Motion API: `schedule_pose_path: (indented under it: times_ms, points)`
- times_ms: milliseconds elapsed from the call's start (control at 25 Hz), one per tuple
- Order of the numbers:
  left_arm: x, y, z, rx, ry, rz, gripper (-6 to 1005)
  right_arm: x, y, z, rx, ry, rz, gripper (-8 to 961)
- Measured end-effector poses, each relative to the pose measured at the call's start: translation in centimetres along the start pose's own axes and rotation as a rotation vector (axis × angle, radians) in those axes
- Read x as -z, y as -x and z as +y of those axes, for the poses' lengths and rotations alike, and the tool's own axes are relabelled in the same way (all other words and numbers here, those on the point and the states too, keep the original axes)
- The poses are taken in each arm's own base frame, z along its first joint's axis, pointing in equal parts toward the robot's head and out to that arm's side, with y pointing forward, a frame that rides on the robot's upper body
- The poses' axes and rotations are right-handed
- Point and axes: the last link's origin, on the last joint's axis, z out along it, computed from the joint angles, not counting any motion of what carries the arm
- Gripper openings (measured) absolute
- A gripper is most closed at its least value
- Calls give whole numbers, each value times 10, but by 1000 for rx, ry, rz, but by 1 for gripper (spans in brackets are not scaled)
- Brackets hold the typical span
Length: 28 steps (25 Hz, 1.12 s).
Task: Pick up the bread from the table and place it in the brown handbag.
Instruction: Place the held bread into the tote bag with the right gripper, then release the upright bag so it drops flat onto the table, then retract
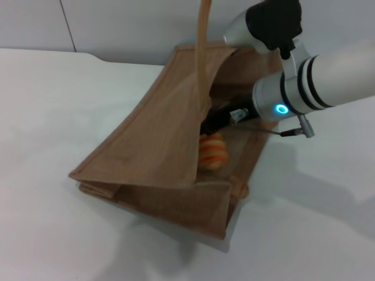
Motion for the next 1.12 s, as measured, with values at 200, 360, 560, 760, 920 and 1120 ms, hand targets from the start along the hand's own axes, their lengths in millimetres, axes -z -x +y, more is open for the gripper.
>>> schedule_pose_path:
  times_ms: [200,360,560,760,920,1120]
  points:
    - [1,8,-6,18,-20,-14,120,6,-10,-10,-33,-3,38,667]
    - [4,18,-14,51,-41,-25,120,17,-23,-28,-58,-45,92,669]
    - [7,35,-25,97,-71,-43,120,40,-38,-58,-122,-131,106,667]
    - [11,58,-38,164,-130,-25,120,71,-44,-86,-157,-262,29,669]
    - [16,78,-46,212,-184,9,120,92,-46,-103,-181,-362,-85,671]
    - [13,96,-50,303,-187,68,129,107,-52,-113,-197,-438,-186,671]
